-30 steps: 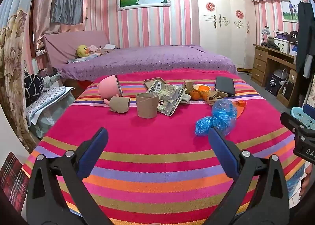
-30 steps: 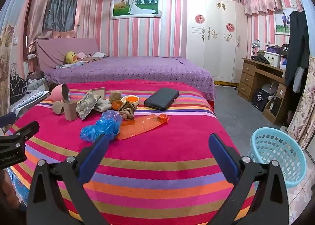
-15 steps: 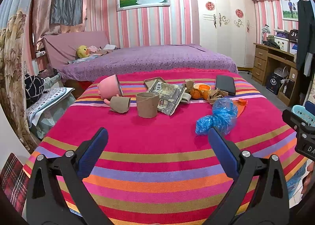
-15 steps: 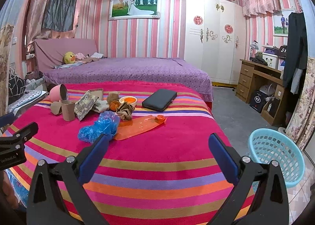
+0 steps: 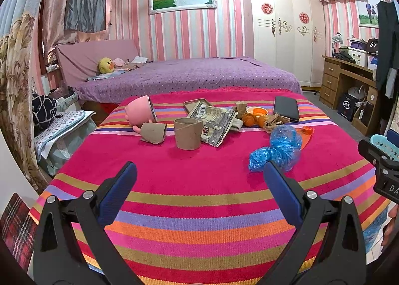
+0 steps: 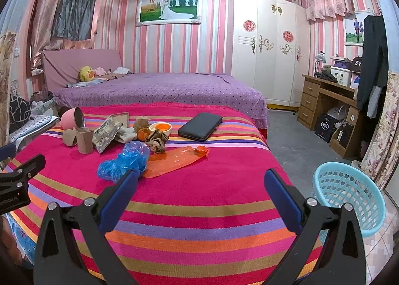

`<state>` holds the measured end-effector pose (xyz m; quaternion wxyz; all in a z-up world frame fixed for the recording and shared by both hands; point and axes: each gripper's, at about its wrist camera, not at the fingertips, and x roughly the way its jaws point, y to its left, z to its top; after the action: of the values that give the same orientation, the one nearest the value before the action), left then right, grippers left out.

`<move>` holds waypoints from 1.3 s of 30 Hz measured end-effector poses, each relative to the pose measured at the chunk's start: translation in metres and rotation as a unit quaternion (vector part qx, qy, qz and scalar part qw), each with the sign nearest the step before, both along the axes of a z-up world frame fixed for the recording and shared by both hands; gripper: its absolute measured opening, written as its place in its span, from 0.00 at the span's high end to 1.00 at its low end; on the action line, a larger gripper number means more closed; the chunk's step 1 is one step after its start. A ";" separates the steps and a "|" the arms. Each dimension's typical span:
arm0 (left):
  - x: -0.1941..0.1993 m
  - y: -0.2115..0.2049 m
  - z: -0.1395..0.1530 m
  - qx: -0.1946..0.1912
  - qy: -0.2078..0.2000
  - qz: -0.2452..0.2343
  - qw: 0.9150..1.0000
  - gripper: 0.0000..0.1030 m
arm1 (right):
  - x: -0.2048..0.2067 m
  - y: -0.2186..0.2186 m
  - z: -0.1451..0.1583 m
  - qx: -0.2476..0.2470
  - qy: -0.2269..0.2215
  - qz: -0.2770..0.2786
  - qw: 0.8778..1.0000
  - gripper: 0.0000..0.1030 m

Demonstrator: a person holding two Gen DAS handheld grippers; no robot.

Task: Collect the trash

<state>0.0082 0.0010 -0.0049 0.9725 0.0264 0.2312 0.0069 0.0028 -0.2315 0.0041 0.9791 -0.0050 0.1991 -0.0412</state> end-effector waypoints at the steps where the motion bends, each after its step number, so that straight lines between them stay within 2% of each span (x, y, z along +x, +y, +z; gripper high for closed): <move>1: 0.000 0.000 0.000 0.000 0.000 0.000 1.000 0.05 | 0.000 0.000 0.000 0.000 0.000 -0.001 1.000 0.04; 39: 0.000 0.000 -0.001 0.001 -0.001 0.000 1.000 0.05 | -0.002 -0.007 0.004 0.001 -0.004 -0.006 1.000 0.04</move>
<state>0.0078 0.0010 -0.0055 0.9727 0.0273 0.2304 0.0070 0.0011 -0.2385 0.0081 0.9796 -0.0030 0.1955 -0.0474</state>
